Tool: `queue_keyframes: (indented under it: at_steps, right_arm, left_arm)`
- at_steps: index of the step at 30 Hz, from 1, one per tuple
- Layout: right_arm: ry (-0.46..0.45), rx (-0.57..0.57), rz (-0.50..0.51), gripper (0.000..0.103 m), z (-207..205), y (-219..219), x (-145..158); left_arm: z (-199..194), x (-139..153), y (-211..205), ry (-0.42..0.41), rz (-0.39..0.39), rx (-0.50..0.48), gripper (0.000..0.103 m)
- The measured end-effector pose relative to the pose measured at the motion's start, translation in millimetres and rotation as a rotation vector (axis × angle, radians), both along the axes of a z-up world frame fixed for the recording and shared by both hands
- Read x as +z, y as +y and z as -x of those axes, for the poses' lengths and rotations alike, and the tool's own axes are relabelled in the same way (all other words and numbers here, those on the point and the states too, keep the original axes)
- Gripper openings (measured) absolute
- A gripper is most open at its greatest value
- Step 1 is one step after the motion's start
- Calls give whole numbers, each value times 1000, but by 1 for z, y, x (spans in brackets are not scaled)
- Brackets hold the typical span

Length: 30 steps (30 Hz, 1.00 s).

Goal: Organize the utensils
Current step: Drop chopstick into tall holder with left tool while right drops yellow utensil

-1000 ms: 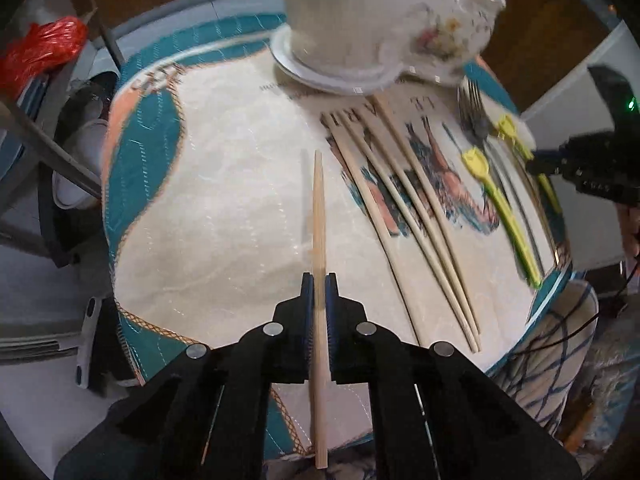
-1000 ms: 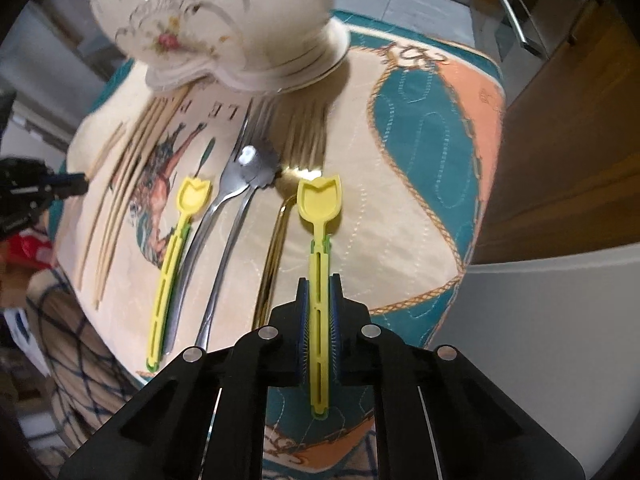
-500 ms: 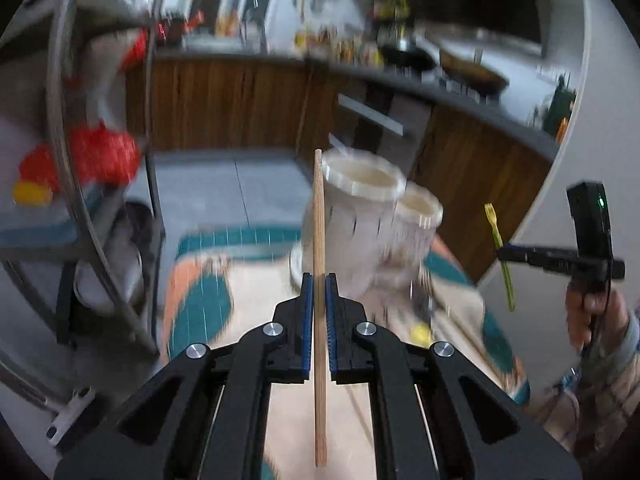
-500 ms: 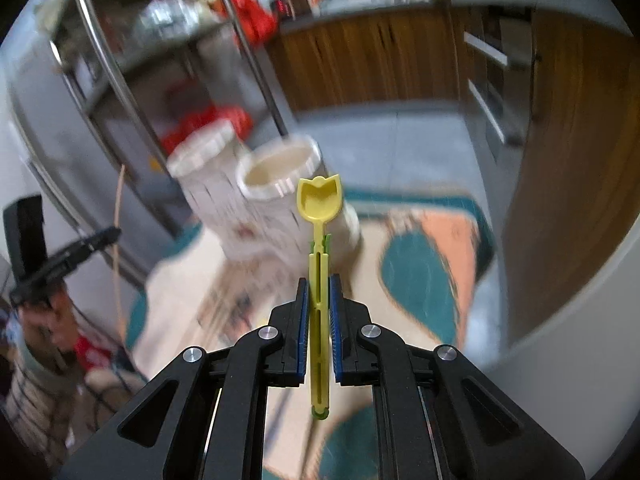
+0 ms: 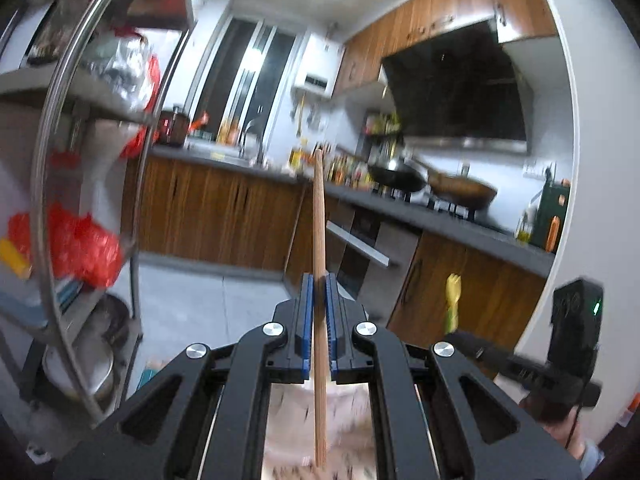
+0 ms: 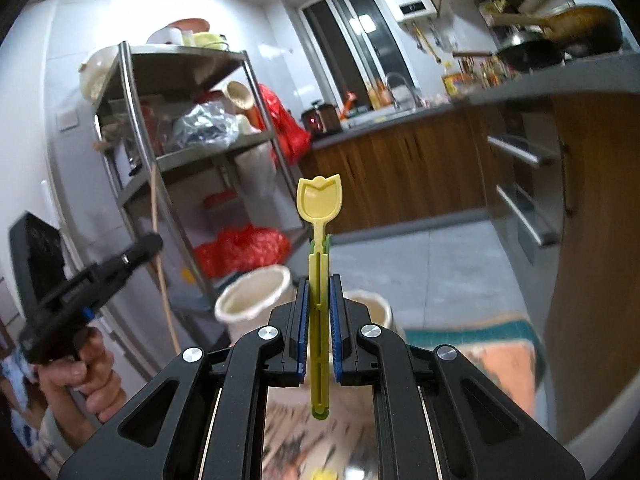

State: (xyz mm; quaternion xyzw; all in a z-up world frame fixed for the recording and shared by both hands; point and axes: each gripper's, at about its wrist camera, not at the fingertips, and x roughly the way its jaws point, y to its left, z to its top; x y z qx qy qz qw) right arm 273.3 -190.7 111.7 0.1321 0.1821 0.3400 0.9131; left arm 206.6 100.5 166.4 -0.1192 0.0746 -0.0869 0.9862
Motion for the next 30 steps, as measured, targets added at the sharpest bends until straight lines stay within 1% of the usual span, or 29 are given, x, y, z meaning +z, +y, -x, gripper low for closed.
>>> queue_keyframes:
  at_steps: [3,6,8,9,11,14,16,17,21,28,30]
  right_arm:
    - [-7,-4,-13,11,-15,9,1]
    - [-23,-21,2,11,-24,19,-2]
    - [-23,-27,13,11,-28,25,-5]
    - [-18,-26,27,11,-30,29,-9]
    - [-6,-30,67,11,-32,35,-14]
    - [10,-17,127,11,-28,40,-20]
    - [16,-10,167,11,-22,41,-23]
    - [19,-7,177,11,-20,41,-23]
    - [48,5,213,11,-14,42,-25]
    - [126,14,236,11,-24,43,-30]
    - [139,17,248,11,-27,46,-29]
  left_arm:
    - [-13,9,0,-50,32,9,6]
    - [-29,14,-3,-96,44,37,6]
    - [-37,12,-4,-120,46,71,6]
    - [-42,8,-5,-117,50,87,6]
    - [-53,-4,-7,-71,63,79,6]
    - [-58,-19,-15,3,39,43,6]
    - [-54,-26,-21,34,8,24,6]
    - [-50,-29,-25,50,-18,14,6]
    - [-40,-37,-31,111,-76,-5,6]
    - [-45,-40,-39,154,-147,0,6]
    - [-49,-40,-38,164,-143,-1,6]
